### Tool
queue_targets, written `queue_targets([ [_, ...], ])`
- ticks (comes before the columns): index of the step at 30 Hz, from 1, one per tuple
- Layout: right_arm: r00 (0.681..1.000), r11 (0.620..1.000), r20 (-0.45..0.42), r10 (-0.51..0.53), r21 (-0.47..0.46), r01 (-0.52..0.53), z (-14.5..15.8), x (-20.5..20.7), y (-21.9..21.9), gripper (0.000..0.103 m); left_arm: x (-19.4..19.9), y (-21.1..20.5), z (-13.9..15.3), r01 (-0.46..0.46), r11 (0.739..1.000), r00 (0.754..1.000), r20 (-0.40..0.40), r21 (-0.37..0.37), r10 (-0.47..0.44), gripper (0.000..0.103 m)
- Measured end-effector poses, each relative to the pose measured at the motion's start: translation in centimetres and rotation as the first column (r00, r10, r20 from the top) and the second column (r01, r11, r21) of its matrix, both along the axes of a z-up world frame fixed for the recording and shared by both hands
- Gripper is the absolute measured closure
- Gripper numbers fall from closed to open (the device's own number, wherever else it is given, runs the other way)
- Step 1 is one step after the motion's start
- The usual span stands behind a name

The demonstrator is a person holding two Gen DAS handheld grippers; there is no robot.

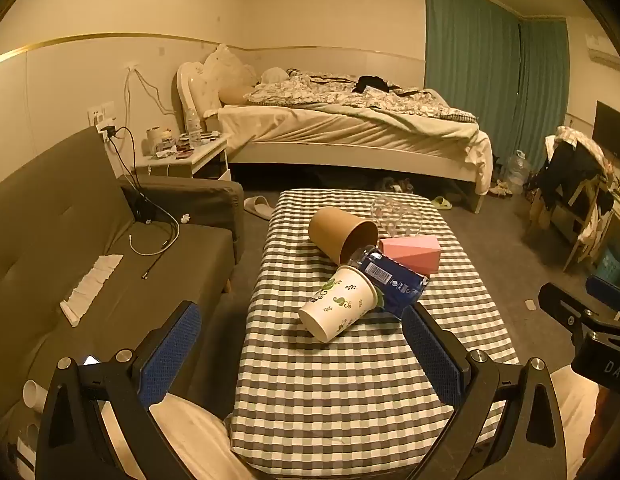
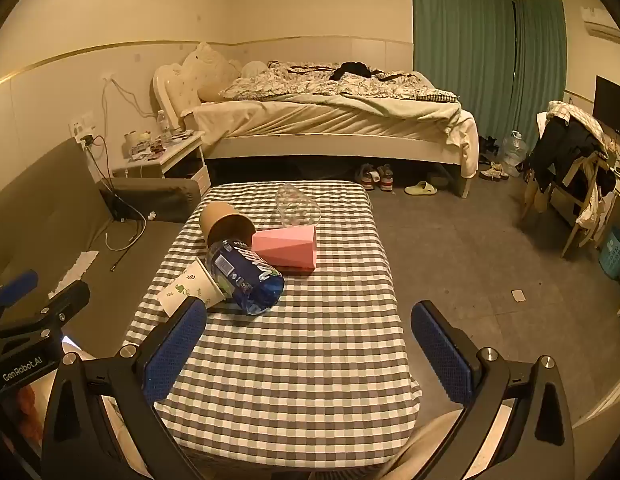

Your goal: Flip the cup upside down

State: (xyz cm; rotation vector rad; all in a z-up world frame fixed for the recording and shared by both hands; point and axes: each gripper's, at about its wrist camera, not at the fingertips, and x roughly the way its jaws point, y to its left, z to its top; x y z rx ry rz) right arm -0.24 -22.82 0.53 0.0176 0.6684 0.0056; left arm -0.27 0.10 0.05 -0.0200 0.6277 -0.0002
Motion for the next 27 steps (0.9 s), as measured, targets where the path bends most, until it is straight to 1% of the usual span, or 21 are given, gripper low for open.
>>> queue_targets([
  [1, 1.000, 1.000, 0.000, 0.001, -0.001, -0.001, 0.04, -0.01, 0.01, 0.000, 0.14, -0.15, -0.02, -0.012, 1.000, 1.000, -0.014, 0.011, 0.012, 0.000],
  [4, 1.000, 1.000, 0.003, 0.006, -0.002, -0.006, 0.19, -0.06, 0.08, 0.000, 0.14, -0.17, -0.03, -0.009, 1.000, 1.000, -0.011, 0.015, 0.009, 0.000],
  [7, 1.000, 1.000, 0.005, 0.010, -0.001, -0.010, 0.35, -0.19, 0.16, 0.000, 0.12, -0.09, -0.04, -0.010, 1.000, 1.000, -0.012, 0.009, 0.011, 0.000],
  [9, 1.000, 1.000, -0.009, 0.006, 0.003, -0.006, -0.29, 0.00, 0.18, 0.000, 0.07, -0.11, 0.04, -0.010, 1.000, 1.000, -0.014, 0.007, 0.010, 0.000],
  [27, 1.000, 1.000, -0.011, 0.018, 0.016, -0.018, 0.05, -0.05, -0.02, 0.000, 0.00, -0.40, -0.74, -0.008, 1.000, 1.000, -0.018, 0.011, 0.008, 0.000],
])
